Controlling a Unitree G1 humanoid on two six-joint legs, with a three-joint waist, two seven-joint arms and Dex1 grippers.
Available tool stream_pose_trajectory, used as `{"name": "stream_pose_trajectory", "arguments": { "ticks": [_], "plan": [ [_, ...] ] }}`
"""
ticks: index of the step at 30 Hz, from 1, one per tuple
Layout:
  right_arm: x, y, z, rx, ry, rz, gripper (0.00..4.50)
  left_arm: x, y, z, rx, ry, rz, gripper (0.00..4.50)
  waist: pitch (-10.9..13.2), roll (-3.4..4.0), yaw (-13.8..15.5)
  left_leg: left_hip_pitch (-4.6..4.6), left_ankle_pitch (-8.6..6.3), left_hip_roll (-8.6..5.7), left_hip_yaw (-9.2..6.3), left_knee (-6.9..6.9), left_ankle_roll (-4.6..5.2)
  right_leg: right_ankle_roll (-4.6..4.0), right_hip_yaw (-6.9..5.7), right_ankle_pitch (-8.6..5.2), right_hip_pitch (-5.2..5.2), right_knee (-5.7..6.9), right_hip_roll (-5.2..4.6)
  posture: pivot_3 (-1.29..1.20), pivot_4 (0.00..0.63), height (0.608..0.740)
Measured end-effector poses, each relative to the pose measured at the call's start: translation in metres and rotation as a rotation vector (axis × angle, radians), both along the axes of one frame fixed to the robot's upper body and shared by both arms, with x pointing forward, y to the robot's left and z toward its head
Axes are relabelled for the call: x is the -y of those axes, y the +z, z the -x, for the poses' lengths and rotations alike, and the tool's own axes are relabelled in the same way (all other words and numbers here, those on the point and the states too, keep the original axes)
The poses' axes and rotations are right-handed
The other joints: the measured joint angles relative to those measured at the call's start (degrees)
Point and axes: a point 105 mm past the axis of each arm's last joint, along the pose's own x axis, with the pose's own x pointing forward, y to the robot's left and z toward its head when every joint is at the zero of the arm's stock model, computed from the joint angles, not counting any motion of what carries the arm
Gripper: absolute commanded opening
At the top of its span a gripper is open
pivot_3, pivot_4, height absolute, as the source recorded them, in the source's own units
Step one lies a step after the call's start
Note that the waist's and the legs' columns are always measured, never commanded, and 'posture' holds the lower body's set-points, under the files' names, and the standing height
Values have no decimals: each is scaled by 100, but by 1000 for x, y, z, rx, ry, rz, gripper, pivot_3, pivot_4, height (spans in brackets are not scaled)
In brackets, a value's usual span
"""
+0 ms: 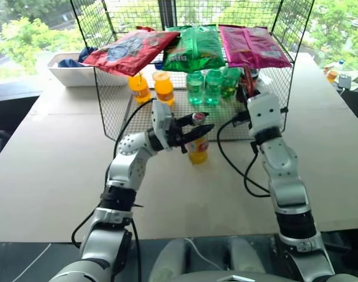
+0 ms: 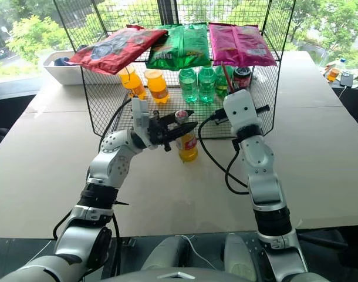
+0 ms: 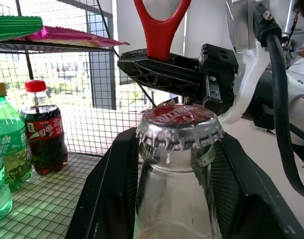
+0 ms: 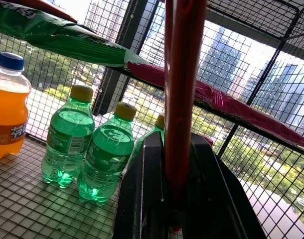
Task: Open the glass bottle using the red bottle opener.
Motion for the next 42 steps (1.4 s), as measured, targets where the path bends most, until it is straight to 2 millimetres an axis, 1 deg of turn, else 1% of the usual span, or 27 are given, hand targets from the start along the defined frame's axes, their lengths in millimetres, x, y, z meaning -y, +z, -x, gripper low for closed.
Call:
{"name": "stream_pose_trajectory", "arguments": {
  "ticks": [1, 2, 3, 5, 6, 10, 15, 19, 24, 31, 37, 38, 39, 40, 42],
  "plan": [
    [0, -1, 0, -6, 0, -3, 0, -1, -8, -3, -21, 12, -27, 2729, 0, 2, -2, 1, 0, -1, 2, 0, 0, 0, 2, 0, 0, 1, 1, 0, 150, 740],
    [0, -2, 0, -9, 0, -3, 0, -2, -17, -4, -52, 22, -40, 3269, 0, 1, -5, -1, 0, -1, 2, 0, 0, 0, 2, 0, -2, 2, 2, 0, 150, 740],
    [0, -3, 0, -11, 0, -3, 0, -2, -27, -4, -82, 27, -63, 3407, 1, 1, -7, -2, 0, 0, 2, 0, 0, 0, 2, 0, -3, 1, 3, 0, 150, 740],
    [0, -3, 0, -11, 1, -3, 0, -4, -49, -4, -148, 44, -101, 3407, 7, 0, -19, -28, 0, -1, 3, -1, 1, 0, 4, 0, -26, 1, 3, 0, 150, 740],
    [0, -3, 0, -11, 0, -2, 0, -5, -53, -4, -161, 49, -108, 3407, 10, -1, -25, -47, 0, 0, 1, 1, 0, 0, 2, 0, -44, 2, 3, 0, 150, 740],
    [-2, -3, 0, -14, 11, -5, 0, -4, -49, -5, -142, 49, -108, 3407, 9, -1, -29, -94, 1, -2, 1, 8, 0, 0, 2, 1, -88, 3, -2, 0, 150, 740],
    [-7, -5, 2, -23, 40, 9, 0, -4, -49, -4, -135, 52, -108, 3407, 9, -1, -31, -99, 1, -4, 2, 8, 0, 0, 2, 1, -95, 4, -2, 0, 150, 740],
    [-21, -14, 14, -51, 108, 74, 0, -7, -47, -7, -124, 79, -98, 3407, 9, -1, -32, -100, 1, -3, 3, 8, 0, 1, 2, 1, -96, 5, -1, 0, 150, 740],
    [-32, -26, 23, -89, 141, 137, 0, -9, -42, -8, -111, 89, -81, 3407, 9, -1, -34, -102, 1, -4, 4, 10, 1, 1, 2, 1, -97, 5, -2, 0, 150, 740],
    [-48, -31, 30, -70, 184, 313, 0, -7, -42, -7, -112, 84, -77, 3407, 9, -2, -31, -102, 1, -5, 4, 15, 1, 1, 1, 1, -97, 9, -1, 0, 150, 740],
    [-51, -32, 31, -68, 181, 333, 0, -6, -46, -6, -132, 79, -86, 3407, 9, -2, -29, -103, 1, -5, 4, 19, 1, 1, 2, 1, -97, 11, -2, 0, 150, 740],
    [-50, -32, 30, -69, 179, 335, 0, -6, -47, -6, -142, 77, -85, 3976, 9, -2, -30, -102, 1, -5, 4, 19, 1, 1, 2, 1, -97, 14, -1, 0, 150, 740],
    [-50, -32, 30, -68, 178, 336, 0, -6, -46, -6, -140, 74, -82, 4263, 9, -2, -29, -102, 1, -5, 4, 21, 1, 1, 2, 1, -97, 16, -1, 0, 150, 740],
    [-50, -32, 30, -68, 177, 337, 0, -5, -44, -5, -133, 72, -80, 4445, 9, -2, -28, -102, 1, -5, 4, 23, 1, 1, 2, 1, -97, 18, -2, 0, 150, 740],
    [-50, -32, 30, -67, 175, 340, 0, -5, -41, -4, -119, 69, -77, 4445, 8, -3, -24, -101, 1, -5, 4, 29, 1, 1, 2, 1, -96, 22, -2, 0, 150, 740]
  ]
}}
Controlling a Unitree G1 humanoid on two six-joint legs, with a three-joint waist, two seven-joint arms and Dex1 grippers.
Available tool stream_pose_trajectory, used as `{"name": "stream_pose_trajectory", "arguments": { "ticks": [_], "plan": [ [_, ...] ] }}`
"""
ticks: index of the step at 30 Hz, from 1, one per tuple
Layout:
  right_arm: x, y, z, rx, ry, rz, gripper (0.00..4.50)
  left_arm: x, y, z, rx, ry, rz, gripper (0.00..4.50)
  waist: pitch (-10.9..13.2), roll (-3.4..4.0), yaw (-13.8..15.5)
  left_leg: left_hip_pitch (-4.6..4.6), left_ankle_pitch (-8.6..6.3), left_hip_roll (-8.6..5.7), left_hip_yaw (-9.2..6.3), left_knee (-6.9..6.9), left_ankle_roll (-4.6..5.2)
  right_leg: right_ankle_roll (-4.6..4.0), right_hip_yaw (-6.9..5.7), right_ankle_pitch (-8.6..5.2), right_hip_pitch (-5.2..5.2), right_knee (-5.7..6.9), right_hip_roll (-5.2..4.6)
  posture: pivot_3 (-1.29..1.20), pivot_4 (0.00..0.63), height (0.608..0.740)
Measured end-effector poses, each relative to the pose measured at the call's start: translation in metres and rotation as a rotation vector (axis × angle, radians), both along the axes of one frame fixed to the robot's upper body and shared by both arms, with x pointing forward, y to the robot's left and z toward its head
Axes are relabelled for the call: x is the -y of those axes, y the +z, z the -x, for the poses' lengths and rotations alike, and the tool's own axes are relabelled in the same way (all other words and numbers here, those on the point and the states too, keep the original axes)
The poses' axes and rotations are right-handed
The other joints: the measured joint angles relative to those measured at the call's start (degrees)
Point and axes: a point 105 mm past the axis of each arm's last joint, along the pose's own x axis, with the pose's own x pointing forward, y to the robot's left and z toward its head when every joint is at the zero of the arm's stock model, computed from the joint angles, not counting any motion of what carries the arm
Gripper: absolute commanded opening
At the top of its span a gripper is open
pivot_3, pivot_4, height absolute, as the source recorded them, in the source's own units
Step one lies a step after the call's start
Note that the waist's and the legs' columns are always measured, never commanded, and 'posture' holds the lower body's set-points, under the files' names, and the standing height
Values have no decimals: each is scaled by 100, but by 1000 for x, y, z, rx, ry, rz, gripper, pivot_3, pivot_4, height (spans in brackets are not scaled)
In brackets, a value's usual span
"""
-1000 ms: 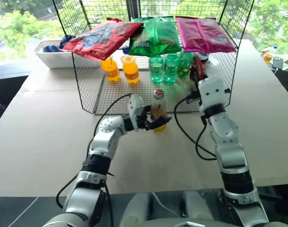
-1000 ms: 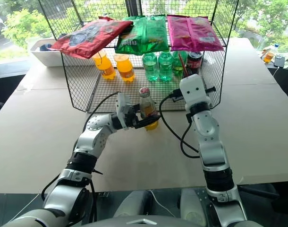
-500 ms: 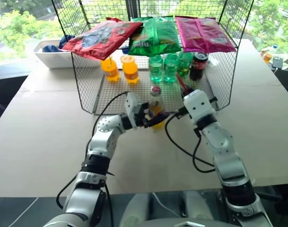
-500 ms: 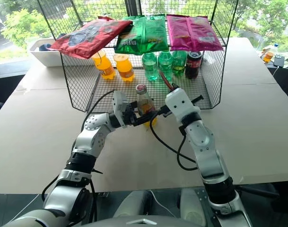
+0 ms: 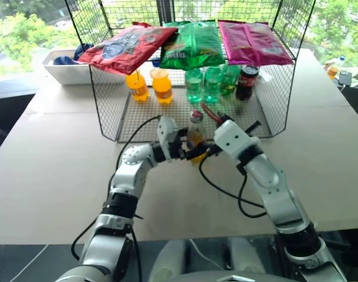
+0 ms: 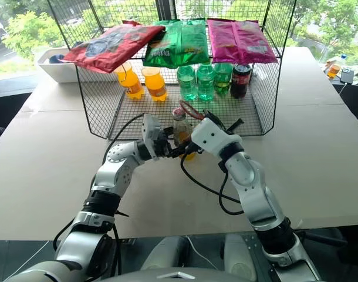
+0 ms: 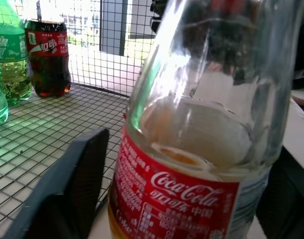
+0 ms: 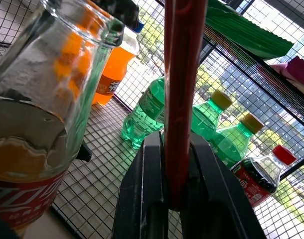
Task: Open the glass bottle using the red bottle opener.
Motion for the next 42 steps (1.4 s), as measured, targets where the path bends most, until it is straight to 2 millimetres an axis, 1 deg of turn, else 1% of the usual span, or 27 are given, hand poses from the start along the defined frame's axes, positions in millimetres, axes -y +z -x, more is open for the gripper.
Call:
{"name": "stream_pose_trajectory", "arguments": {
  "ticks": [5, 9, 11, 17, 21, 26, 31, 34, 35, 42],
  "plan": [
    [0, -1, 0, -1, -3, 3, 0, 1, 6, 1, 39, 3, 23, 4445, 0, -1, 7, -1, 0, 0, 0, 15, 0, 0, 0, 0, 0, 14, 0, 0, 150, 740],
    [1, -4, 0, -10, -5, 8, 0, 0, 26, 4, 86, -4, 123, 4445, -1, -1, 13, -1, -1, 0, 0, 30, 1, 0, 0, 0, 1, 20, 0, 0, 150, 740],
    [2, -5, 0, -15, -4, 11, 0, -2, 31, 6, 104, -2, 147, 4445, -1, -2, 13, -1, -1, 0, 0, 34, 1, 0, 1, 0, 1, 24, 0, 0, 150, 740],
    [2, -5, 0, -20, 2, 19, 0, -1, 25, 10, 104, 1, 169, 4445, -2, -3, 23, -1, -1, -1, -1, 44, 2, 0, 0, 0, 2, 33, 1, 0, 150, 740],
    [3, -7, 0, -24, 5, 33, 0, 1, 21, 12, 125, -10, 154, 4445, -3, -4, 24, -1, -1, -2, 0, 45, 2, 0, 1, 0, 3, 34, 0, 0, 150, 740],
    [5, -10, -3, -33, -2, 49, 0, 4, 13, 9, 146, 4, 110, 4445, -3, -5, 25, -1, -2, -3, 0, 45, 2, 0, 0, 0, 3, 34, 0, 0, 150, 740],
    [8, -9, -4, -26, -11, 58, 0, 5, 13, 6, 183, 30, 91, 4445, -3, -5, 23, -1, -2, -3, 0, 46, 2, 0, 0, 0, 2, 35, 0, 0, 150, 740],
    [9, -8, -4, -22, -17, 56, 0, 6, 13, 5, 185, 32, 99, 3717, -3, -5, 23, -1, -2, -3, -1, 46, 2, 0, 0, 0, 2, 35, 0, 0, 150, 740],
    [9, -8, -4, -22, -17, 55, 0, 7, 14, 5, 184, 33, 107, 3265, -3, -5, 24, -1, -2, -3, 0, 46, 2, 0, 0, 0, 2, 35, 0, 0, 150, 740],
    [10, -8, -5, -19, -23, 60, 0, 5, 20, 2, 188, 51, 135, 3265, -3, -6, 24, -1, -2, -3, 0, 47, 2, 0, 0, 0, 3, 36, 0, 0, 150, 740]
  ]
}}
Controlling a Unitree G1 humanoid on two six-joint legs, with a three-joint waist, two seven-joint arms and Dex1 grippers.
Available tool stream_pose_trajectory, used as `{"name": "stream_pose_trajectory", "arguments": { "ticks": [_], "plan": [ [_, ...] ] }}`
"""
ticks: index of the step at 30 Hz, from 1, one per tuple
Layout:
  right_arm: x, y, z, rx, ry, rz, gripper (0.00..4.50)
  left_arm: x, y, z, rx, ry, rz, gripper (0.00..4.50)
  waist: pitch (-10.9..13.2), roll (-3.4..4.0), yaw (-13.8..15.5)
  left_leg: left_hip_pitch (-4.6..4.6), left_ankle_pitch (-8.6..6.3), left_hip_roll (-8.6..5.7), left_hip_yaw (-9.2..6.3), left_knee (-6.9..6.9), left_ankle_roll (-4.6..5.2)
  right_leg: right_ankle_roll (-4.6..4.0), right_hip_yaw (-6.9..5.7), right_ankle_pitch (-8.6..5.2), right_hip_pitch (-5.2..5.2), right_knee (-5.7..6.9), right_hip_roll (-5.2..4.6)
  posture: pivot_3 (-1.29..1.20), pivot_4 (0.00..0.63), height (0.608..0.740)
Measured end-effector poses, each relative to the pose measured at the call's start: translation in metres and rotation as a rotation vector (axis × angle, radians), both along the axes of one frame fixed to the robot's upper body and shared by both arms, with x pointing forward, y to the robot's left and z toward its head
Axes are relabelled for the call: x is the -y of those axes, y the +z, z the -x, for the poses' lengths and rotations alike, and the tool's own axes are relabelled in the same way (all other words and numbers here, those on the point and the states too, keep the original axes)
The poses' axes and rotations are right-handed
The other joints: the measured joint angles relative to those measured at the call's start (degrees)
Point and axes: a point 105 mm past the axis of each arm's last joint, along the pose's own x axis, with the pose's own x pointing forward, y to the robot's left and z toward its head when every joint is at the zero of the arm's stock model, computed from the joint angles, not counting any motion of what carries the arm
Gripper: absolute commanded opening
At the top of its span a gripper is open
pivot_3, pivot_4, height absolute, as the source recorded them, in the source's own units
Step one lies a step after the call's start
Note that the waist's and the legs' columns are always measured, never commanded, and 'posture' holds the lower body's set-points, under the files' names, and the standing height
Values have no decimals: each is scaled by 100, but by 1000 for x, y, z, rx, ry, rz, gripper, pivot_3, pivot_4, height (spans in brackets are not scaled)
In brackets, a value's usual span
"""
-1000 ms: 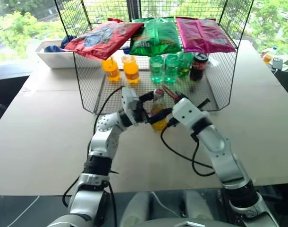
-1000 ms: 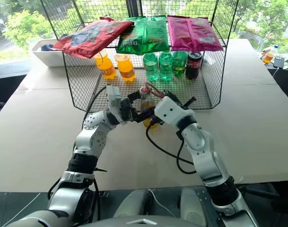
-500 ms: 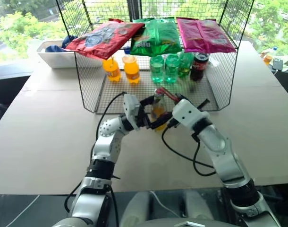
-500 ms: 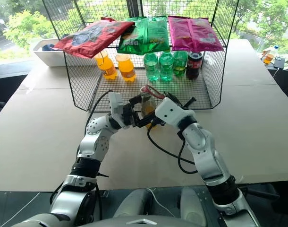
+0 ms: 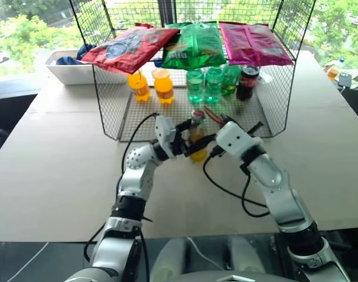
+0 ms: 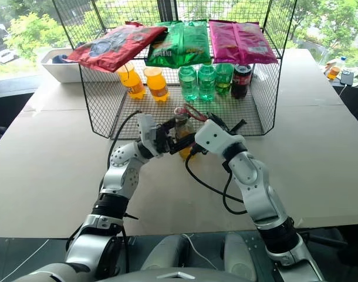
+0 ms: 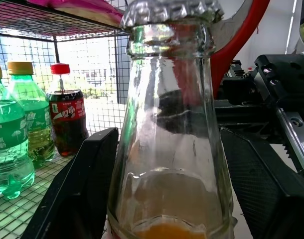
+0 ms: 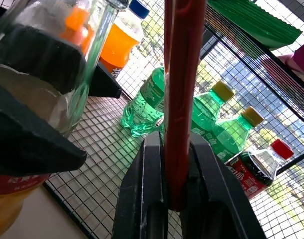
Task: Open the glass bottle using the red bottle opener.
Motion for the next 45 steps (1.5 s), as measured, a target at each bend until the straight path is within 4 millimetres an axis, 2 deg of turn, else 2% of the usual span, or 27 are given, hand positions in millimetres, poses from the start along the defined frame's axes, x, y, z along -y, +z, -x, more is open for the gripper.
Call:
{"name": "stream_pose_trajectory", "arguments": {
  "ticks": [10, 13, 14, 15, 20, 25, 34, 45],
  "plan": [
    [4, 1, -1, 4, -14, -2, 0, 0, 4, 0, -2, -7, 26, 3265, 0, 0, -2, 0, 0, 0, 0, 0, 0, 0, 0, 0, 0, 1, 0, 0, 150, 740],
    [4, 1, -1, 4, -14, -2, 0, 0, 6, 1, 5, -11, 34, 2545, 0, 0, -1, 0, 0, 0, 0, 0, 0, 0, 0, 0, 0, 1, 0, 0, 150, 740],
    [4, 1, -1, 4, -14, -2, 0, 0, 7, 2, 7, -13, 40, 2152, 0, 0, -1, 0, 0, 0, 0, 0, 0, 0, 0, 0, 0, 1, 0, 0, 150, 740],
    [4, 1, -1, 3, -14, -2, 0, -1, 8, 2, 13, -11, 42, 2054, -1, -1, 0, 1, 0, 0, 0, 1, 0, 0, 0, 0, 0, 1, 0, 0, 150, 740],
    [4, 3, -2, 10, -13, 4, 0, -1, 8, 3, 29, -7, 31, 2039, -1, -2, -1, 1, 0, 0, 0, 3, 0, 0, 0, 0, 1, 3, 0, 0, 150, 740],
    [0, 13, -3, 59, -4, 15, 0, -1, 10, 3, 38, -8, 29, 2039, -4, -6, 0, 2, 0, 0, 0, 5, 0, 0, 0, 0, 3, 5, 0, 0, 150, 740],
    [-3, 0, -13, 124, -55, 156, 0, -1, 10, 4, 43, -5, 24, 2039, -6, -8, 0, 4, 0, -2, 0, 8, 0, 0, 0, 0, 5, 6, 0, 0, 150, 740],
    [-11, 1, -18, 197, -31, 187, 0, -1, 10, 4, 44, -4, 23, 2039, -7, -10, -2, 9, 0, -2, -1, 9, 0, 0, 0, 0, 10, 7, 0, 0, 150, 740]
  ]
}}
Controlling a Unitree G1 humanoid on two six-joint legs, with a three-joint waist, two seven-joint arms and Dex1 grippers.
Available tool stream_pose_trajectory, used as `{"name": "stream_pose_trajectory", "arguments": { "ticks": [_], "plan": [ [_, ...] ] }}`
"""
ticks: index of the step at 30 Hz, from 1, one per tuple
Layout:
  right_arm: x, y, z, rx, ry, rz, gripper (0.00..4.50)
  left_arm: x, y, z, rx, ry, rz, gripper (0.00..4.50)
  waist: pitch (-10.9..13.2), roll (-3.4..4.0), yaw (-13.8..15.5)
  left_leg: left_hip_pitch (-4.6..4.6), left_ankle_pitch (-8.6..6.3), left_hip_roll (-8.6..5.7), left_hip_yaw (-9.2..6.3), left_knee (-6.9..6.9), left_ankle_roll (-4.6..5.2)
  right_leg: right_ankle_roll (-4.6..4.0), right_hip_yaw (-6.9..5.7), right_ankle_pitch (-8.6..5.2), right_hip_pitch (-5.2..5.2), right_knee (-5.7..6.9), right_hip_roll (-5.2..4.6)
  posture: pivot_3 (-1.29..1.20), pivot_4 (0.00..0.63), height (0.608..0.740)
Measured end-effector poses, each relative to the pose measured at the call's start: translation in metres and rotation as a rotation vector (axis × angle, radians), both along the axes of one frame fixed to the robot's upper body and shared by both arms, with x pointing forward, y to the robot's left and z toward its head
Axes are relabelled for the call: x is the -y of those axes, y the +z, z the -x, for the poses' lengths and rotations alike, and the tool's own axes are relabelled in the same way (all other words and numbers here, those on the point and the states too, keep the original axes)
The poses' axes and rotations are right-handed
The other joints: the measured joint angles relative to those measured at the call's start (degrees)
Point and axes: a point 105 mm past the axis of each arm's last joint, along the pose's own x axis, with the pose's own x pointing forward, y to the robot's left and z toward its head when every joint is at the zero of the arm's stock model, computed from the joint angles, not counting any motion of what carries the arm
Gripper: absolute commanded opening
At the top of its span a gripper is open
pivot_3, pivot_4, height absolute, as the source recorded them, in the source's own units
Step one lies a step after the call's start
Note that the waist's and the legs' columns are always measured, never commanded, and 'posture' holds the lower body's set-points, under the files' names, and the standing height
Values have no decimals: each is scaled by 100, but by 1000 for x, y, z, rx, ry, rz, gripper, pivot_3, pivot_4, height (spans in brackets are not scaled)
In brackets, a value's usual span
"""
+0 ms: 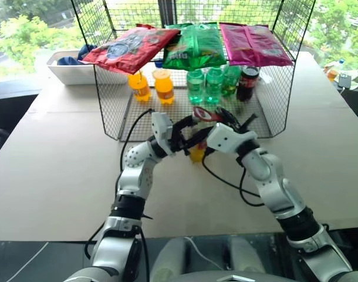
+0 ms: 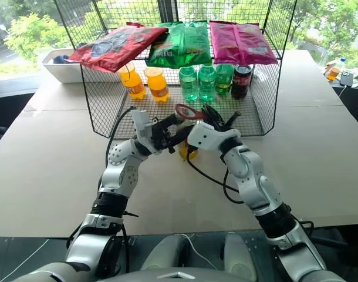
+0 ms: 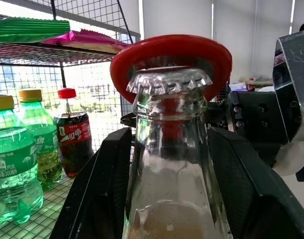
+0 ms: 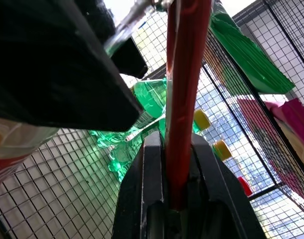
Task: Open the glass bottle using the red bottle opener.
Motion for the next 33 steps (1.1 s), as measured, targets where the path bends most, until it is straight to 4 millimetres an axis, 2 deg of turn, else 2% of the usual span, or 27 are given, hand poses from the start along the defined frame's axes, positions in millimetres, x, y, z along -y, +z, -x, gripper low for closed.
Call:
{"name": "stream_pose_trajectory", "arguments": {
  "ticks": [9, 14, 18, 22, 26, 33],
  "plan": [
    [-9, -9, 4, -99, 63, -60, 0, -1, -1, 0, -2, 1, -1, 2039, -1, -1, -3, 10, 0, 3, 0, 0, 0, 0, 0, 0, 15, 0, 2, 0, 150, 740],
    [-7, -9, 4, -83, 61, -30, 0, -1, -1, 0, -4, 0, -2, 2039, -1, -1, 5, 17, 0, 1, -2, 2, 1, 0, -2, 0, 23, -2, 1, 0, 150, 740],
    [0, 0, 1, 20, 52, 108, 0, -1, -1, 1, -3, 0, -2, 2039, -1, -1, 3, 18, 0, 0, -2, 2, 1, 0, -3, 0, 25, -2, 1, 0, 150, 740],
    [10, 14, -5, 190, 39, 322, 0, 0, -1, 1, -3, -1, 0, 2039, -1, -1, 15, 17, 0, -3, -4, 2, 0, 0, -5, 0, 26, -5, 0, 0, 150, 740],
    [17, 30, -7, 303, 35, 399, 0, 3, 0, 1, -3, -7, -1, 2039, -5, -7, 13, 17, 0, -2, -5, 2, 1, 0, -5, 0, 29, -7, 0, 0, 150, 740],
    [21, 42, -11, 372, 30, 445, 0, 4, 1, 1, 2, -12, -1, 2039, -5, -7, 13, 17, 0, -1, -4, 2, 0, 0, -5, 0, 30, -7, 0, 0, 150, 740]
  ]
}}
